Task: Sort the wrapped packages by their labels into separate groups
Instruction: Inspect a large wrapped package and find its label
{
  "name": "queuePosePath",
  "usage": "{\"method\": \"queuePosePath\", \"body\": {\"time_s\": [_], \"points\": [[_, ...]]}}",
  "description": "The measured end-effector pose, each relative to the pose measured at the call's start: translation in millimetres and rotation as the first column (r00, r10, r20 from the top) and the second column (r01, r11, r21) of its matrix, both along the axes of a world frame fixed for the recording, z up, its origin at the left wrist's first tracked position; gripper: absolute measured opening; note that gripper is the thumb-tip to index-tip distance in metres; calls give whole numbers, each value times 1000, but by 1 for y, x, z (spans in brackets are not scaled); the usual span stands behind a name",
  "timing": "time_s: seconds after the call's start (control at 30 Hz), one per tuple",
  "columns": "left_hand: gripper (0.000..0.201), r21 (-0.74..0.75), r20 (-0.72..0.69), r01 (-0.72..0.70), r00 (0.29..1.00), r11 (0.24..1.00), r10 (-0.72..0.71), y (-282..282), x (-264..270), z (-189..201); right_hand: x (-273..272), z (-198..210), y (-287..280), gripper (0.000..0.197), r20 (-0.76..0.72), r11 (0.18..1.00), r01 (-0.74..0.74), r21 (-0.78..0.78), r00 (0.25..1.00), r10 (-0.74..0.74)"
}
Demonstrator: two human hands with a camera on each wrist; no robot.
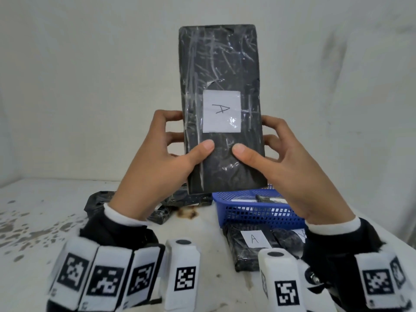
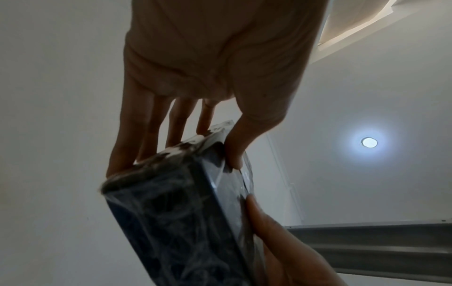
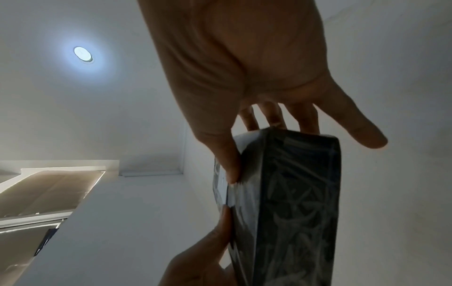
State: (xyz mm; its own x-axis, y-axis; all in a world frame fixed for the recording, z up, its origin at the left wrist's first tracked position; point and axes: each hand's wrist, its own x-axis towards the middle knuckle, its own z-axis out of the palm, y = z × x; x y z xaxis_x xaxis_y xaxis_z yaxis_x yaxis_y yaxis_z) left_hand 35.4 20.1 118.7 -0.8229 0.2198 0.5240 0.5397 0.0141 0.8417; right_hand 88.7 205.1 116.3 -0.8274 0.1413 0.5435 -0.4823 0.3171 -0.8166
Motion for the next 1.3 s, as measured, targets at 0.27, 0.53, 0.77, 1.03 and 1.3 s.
{"method": "queuePosePath", "body": {"time_s": [0.27,0.53,0.77,1.03,1.3], "points": [[36,56,19,-25,1000,998,24,1,-1,-1,3,1,-2,54,-11,997,73,16,997,-73],[38,71,-8,-39,999,997,40,5,-1,-2,9,4,-7,71,-70,989,127,75,990,-122],[58,13,-108,-18,994,1000,20,6,-2,-3,7,1,-10,65,-106,977,186,103,979,-175],[39,49,-87,-27,996,998,31,6,-3,-3,9,5,-5,41,-111,984,176,37,979,-171],[20,6,-56,-34,998,999,34,8,-5,-5,10,5,-3,22,-139,981,192,17,972,-188]]}}
